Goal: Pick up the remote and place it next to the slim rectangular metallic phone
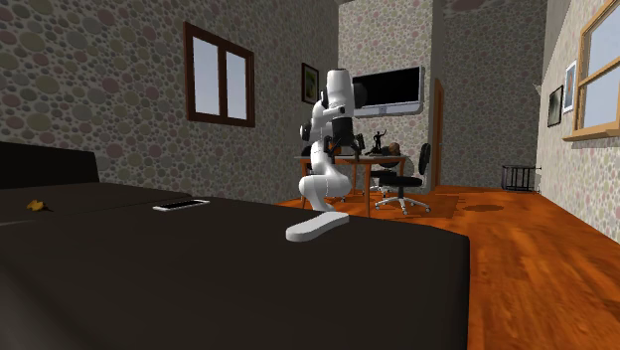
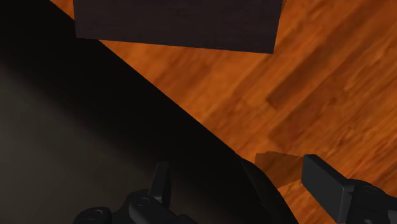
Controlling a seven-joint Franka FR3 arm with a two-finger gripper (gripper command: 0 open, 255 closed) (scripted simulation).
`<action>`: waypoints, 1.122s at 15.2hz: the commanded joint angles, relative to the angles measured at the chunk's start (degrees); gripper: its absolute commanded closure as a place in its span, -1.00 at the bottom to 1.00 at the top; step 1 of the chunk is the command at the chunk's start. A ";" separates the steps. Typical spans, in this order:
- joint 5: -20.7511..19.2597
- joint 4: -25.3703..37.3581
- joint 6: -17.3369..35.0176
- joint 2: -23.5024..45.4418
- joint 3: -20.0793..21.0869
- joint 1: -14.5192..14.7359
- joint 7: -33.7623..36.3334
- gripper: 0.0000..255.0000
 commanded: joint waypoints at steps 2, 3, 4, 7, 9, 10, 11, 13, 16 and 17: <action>0.05 0.99 1.18 2.25 0.26 -0.39 0.95 -1.00; 0.07 2.04 2.29 4.50 0.50 -0.80 1.90 -1.00; 0.07 3.17 3.34 6.76 0.72 -1.20 2.84 -1.00; -0.06 6.96 6.05 13.52 1.27 -2.38 5.70 -1.00; -0.27 9.81 7.50 18.02 1.52 -3.13 7.63 -1.00; -0.40 11.33 8.13 20.26 1.62 -3.50 8.59 -1.00; -0.54 12.92 8.68 22.49 1.70 -3.86 9.54 -1.00; -0.87 16.29 9.56 26.95 1.77 -4.54 11.45 -1.00; -1.44 21.82 10.37 33.61 1.69 -5.47 14.27 -1.00; -1.63 23.79 10.50 35.83 1.60 -5.73 15.20 -1.00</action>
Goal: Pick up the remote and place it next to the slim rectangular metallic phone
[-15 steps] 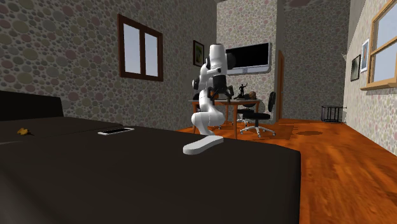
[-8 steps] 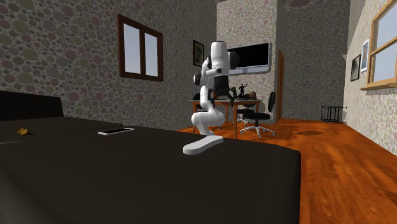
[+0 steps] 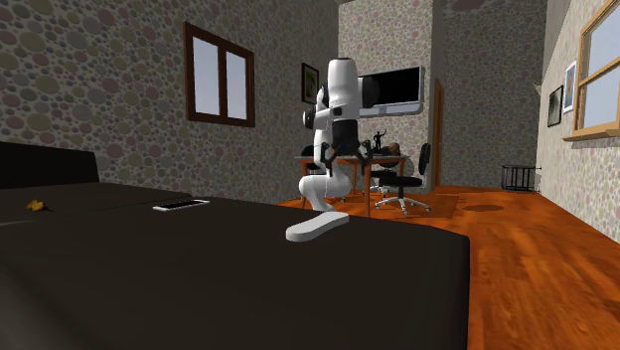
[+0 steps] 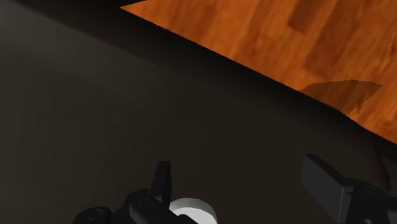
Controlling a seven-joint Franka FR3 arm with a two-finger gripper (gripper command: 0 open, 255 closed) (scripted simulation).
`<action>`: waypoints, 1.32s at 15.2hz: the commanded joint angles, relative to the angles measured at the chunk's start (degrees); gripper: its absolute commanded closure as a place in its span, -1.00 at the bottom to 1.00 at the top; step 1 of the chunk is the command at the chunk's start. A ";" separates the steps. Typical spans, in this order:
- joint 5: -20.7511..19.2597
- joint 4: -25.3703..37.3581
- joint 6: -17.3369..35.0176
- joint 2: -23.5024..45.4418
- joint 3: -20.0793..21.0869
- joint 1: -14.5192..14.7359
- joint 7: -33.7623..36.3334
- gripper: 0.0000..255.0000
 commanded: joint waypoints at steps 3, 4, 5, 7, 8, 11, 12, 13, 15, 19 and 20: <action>-0.71 7.89 0.51 8.83 -0.32 -0.96 3.88 -1.00; -0.87 10.16 0.36 11.07 -0.50 -1.20 4.74 -1.00; -1.02 12.52 0.14 13.32 -0.70 -1.43 5.58 -1.00; -1.25 17.51 -0.53 17.89 -1.18 -1.87 7.21 -1.00; -1.34 20.16 -0.98 20.21 -1.45 -2.09 7.99 -1.00; -1.43 28.88 -2.86 27.44 -2.33 -2.81 10.22 -1.00; -1.41 32.11 -3.69 29.97 -2.65 -3.07 10.93 -1.00; -1.35 35.55 -4.64 32.59 -2.97 -3.36 11.63 -1.00; -1.16 43.25 -6.98 38.22 -3.59 -4.04 12.99 -1.00; -1.09 42.52 -5.15 39.41 -3.77 -4.19 13.36 -1.00; -1.10 41.50 -4.28 39.25 -3.77 -4.17 13.35 -1.00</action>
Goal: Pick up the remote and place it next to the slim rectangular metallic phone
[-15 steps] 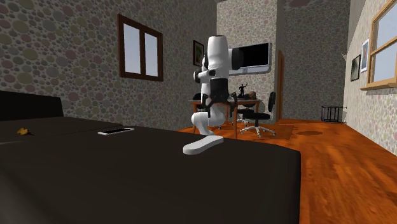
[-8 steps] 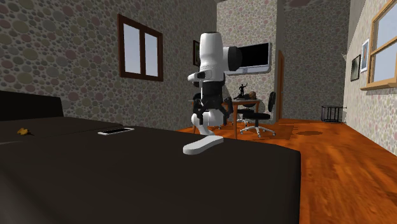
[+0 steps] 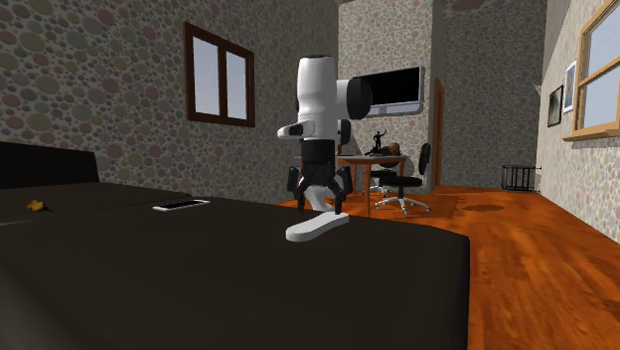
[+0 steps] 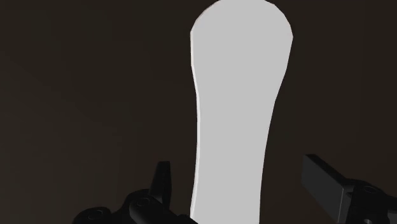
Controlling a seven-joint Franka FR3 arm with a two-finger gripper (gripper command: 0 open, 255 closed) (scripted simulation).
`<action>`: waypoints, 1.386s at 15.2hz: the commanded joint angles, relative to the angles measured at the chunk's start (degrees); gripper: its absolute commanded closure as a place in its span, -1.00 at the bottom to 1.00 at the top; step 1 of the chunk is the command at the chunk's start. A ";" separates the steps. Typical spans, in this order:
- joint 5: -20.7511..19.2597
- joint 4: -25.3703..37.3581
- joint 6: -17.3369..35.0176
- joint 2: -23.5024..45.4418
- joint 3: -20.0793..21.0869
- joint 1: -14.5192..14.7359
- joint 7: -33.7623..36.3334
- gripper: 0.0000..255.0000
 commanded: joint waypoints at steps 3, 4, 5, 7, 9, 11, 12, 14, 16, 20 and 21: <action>0.00 -3.38 3.17 -0.25 0.00 0.06 0.00 -1.00; 0.00 -3.89 3.64 -0.29 0.00 0.07 0.00 -1.00; 0.00 -3.90 3.64 -0.30 0.00 0.07 0.00 -1.00; 0.00 -3.89 3.64 -0.29 0.00 0.07 0.00 -1.00; 0.00 -3.89 3.64 -0.29 0.00 0.07 0.00 -1.00; 0.00 -3.88 3.63 -0.29 0.00 0.07 0.00 -1.00; 0.00 -3.88 3.63 -0.29 0.00 0.07 0.00 1.00; 0.00 -3.90 3.63 -0.30 0.00 0.07 0.00 1.00; 0.00 -3.90 3.63 -0.31 0.00 0.07 0.00 1.00; 0.00 -3.90 3.63 -0.30 0.00 0.07 0.00 1.00; 0.00 -3.89 3.64 -0.29 0.00 0.07 0.00 1.00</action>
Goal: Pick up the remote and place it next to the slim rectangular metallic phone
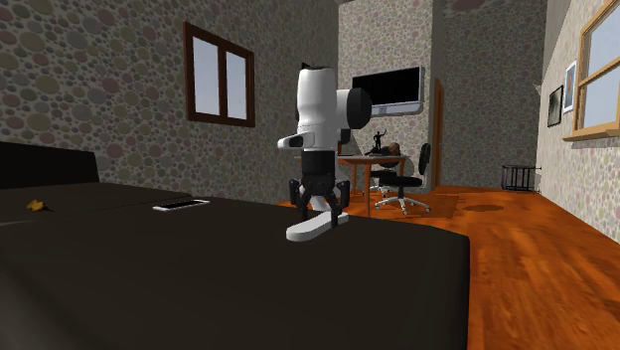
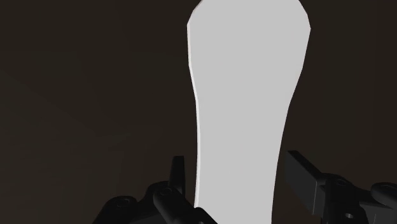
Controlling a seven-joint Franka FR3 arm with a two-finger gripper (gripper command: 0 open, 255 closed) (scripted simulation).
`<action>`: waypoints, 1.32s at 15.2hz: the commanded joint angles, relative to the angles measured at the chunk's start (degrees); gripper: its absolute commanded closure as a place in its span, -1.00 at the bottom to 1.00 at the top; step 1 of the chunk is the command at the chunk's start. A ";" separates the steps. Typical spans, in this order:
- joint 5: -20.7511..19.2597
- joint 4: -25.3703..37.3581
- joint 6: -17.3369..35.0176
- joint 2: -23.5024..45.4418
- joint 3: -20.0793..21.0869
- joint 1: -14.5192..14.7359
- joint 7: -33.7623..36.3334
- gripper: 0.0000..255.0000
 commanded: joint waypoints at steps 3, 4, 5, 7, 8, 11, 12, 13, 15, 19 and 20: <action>0.00 2.83 -2.48 0.34 0.00 -0.04 0.05 1.00; 0.00 3.84 -3.34 0.50 0.00 -0.05 0.07 1.00; 0.01 4.89 -4.22 0.67 0.00 -0.07 0.09 1.00; 0.02 7.13 -6.02 1.11 0.00 -0.11 0.12 1.00; 0.02 8.32 -6.95 1.37 0.00 -0.13 0.14 1.00; 0.05 12.24 -9.88 2.36 0.01 -0.20 0.20 1.00; 0.06 13.69 -10.92 2.77 0.02 -0.23 0.22 1.00; 0.08 15.23 -11.99 3.23 0.02 -0.26 0.25 1.00; 0.11 18.61 -14.27 4.33 0.03 -0.33 0.29 1.00; 0.18 13.08 -13.19 -0.08 -0.42 -1.66 -1.54 1.00; 0.20 9.49 -11.95 -2.40 -0.68 -2.29 -2.51 1.00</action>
